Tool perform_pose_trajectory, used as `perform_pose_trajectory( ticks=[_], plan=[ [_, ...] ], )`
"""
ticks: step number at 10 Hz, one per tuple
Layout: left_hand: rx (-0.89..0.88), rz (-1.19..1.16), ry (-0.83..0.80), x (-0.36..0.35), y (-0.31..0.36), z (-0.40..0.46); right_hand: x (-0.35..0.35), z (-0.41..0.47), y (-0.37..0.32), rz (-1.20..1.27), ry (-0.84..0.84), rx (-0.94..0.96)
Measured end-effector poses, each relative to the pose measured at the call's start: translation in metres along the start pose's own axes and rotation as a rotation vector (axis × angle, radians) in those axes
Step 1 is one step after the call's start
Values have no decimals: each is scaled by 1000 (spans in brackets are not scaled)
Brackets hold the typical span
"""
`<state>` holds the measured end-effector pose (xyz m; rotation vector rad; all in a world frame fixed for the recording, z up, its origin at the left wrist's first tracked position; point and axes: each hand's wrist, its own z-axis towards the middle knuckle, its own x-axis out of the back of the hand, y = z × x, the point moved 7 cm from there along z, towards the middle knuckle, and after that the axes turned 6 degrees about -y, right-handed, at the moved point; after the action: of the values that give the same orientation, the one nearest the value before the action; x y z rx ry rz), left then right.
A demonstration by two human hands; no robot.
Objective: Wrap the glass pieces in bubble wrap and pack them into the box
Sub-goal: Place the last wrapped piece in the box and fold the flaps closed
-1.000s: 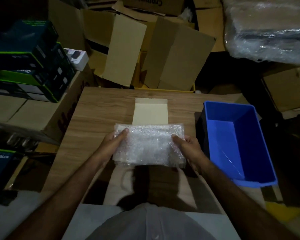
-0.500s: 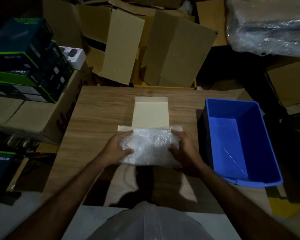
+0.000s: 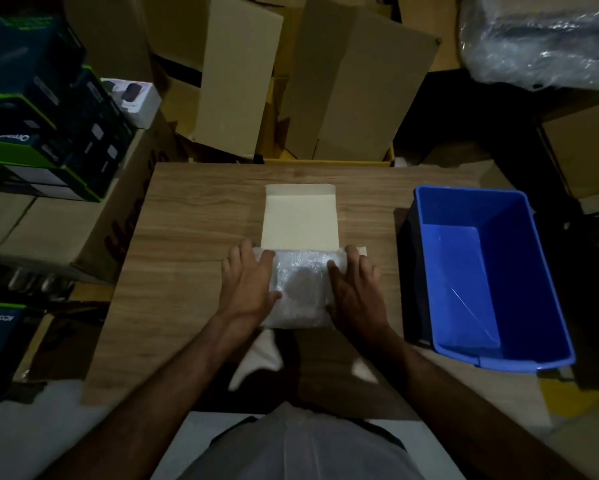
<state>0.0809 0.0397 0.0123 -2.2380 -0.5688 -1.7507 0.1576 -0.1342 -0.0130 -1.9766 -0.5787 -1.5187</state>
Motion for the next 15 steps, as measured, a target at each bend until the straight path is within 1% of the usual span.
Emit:
perform_pose_trajectory(
  ticks=[1,2,3,4,5,6,7,8,9,10,11,12,13,14,15],
  plan=[
    [-74,-90,-63,-10,14,-5,-17,2,-8,216,-86,-3],
    [-60,-231,-271,-30,23,-3,-27,13,-13,165,-190,-29],
    [-31,-295,-422,-46,28,0,-28,19,-13,172,-223,-45],
    [44,-488,-410,-51,28,-2,-37,19,-15,180,-264,-1],
    [66,-477,-459,-65,33,3,-46,25,-18,170,-307,13],
    [128,-537,-386,-68,29,8,-51,33,-23,194,-322,-12],
    [92,-579,-412,-70,32,8,-55,37,-23,242,-357,-47],
    [100,-597,-450,-76,22,13,-61,42,-25,263,-401,-36],
    [93,-575,-509,-77,25,14,-63,42,-30,211,-445,-8],
    [70,-573,-544,-74,24,11,-49,39,-30,260,-505,1],
    [-4,-568,-518,-62,18,6,-17,34,-18,383,-458,35],
    [-24,-537,-304,-37,-1,0,19,25,8,406,-223,14],
    [-32,-515,-222,-23,-12,5,21,17,10,298,-251,45],
    [-151,-399,-354,-31,-2,14,4,17,1,223,-315,85],
    [-127,-291,-490,-51,6,15,-15,22,-7,151,-349,87]
  ],
)
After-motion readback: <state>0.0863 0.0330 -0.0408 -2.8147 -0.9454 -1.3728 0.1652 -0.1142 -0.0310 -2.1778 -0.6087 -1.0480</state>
